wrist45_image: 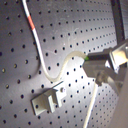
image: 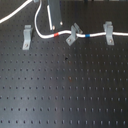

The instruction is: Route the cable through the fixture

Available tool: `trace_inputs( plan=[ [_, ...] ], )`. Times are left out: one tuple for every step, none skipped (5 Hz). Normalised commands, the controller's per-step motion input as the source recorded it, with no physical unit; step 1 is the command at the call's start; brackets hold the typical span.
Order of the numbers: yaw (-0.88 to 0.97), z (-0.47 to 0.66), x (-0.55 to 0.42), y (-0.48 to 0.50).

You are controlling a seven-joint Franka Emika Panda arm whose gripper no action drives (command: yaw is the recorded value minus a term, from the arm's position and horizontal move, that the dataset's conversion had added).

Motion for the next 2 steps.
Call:
trace_inputs(
  plan=[
    [0.0, 0.0, 0.026, -0.003],
    [0.0, 0.25, 0.213, 0.122]
  ],
)
